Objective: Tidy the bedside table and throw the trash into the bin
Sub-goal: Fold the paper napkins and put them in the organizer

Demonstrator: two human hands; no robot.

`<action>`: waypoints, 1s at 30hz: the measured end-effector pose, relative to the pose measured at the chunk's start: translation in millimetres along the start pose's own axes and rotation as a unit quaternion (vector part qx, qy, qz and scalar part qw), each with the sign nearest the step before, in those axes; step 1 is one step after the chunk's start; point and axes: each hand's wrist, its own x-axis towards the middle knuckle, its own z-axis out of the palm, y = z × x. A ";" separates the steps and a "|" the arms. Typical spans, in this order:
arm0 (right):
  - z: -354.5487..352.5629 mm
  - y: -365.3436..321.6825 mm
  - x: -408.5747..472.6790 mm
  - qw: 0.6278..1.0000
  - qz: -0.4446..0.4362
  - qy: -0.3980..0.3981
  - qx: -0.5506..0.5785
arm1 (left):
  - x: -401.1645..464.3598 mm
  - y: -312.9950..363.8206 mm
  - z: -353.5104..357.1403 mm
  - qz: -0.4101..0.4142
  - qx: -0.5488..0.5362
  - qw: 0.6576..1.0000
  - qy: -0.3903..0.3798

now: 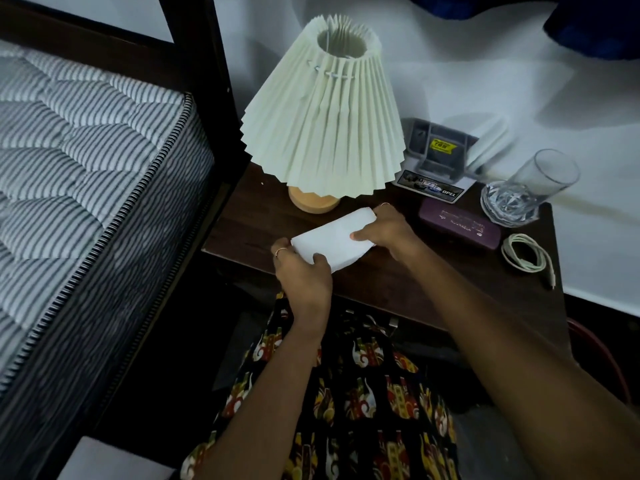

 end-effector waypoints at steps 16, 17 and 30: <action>-86.7 34.4 -106.3 0.920 -0.030 -0.108 0.375 | -26.8 21.4 -2.1 -0.163 -0.167 0.923 -0.306; -93.2 39.8 -116.3 0.913 -0.038 -0.107 0.391 | -34.2 24.3 -3.3 -0.166 -0.180 0.909 -0.337; -145.9 75.1 -213.8 0.863 -0.099 -0.073 0.490 | -111.4 72.7 -26.3 -0.057 -0.192 0.876 -0.438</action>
